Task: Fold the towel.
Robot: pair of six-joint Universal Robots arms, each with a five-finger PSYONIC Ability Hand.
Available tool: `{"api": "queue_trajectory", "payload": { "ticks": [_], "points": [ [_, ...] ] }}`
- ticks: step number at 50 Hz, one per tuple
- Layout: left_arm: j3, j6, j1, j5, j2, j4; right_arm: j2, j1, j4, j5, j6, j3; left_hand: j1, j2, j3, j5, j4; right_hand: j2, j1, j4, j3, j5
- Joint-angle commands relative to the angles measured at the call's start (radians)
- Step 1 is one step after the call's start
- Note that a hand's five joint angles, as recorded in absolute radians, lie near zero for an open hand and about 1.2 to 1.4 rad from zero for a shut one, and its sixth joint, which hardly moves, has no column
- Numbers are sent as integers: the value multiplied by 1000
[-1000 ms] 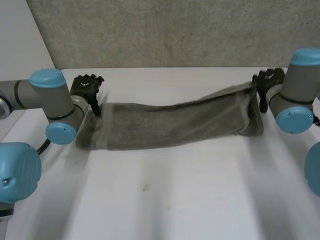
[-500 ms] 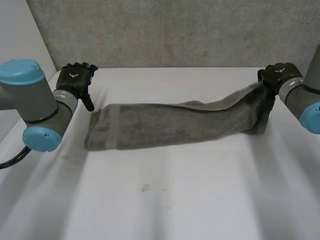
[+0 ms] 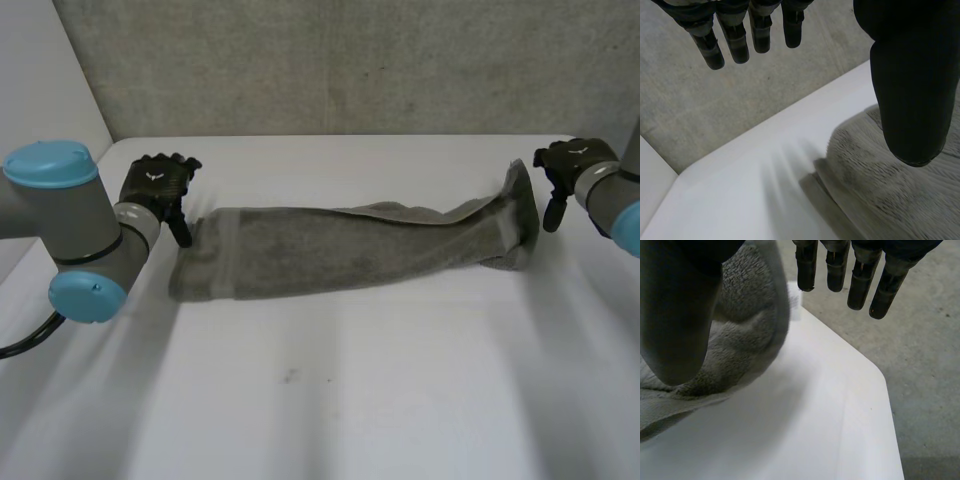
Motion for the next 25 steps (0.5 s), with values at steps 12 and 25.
{"api": "queue_trajectory", "payload": {
  "ticks": [12,25],
  "points": [
    [-266,8,-7,6,124,8,-262,-55,-15,-212,91,446,280,272,272,266,274,385,404,379,394,405],
    [-270,68,-9,46,70,27,-201,-54,-190,-232,83,560,282,275,275,269,277,359,377,353,368,378]
  ]
}}
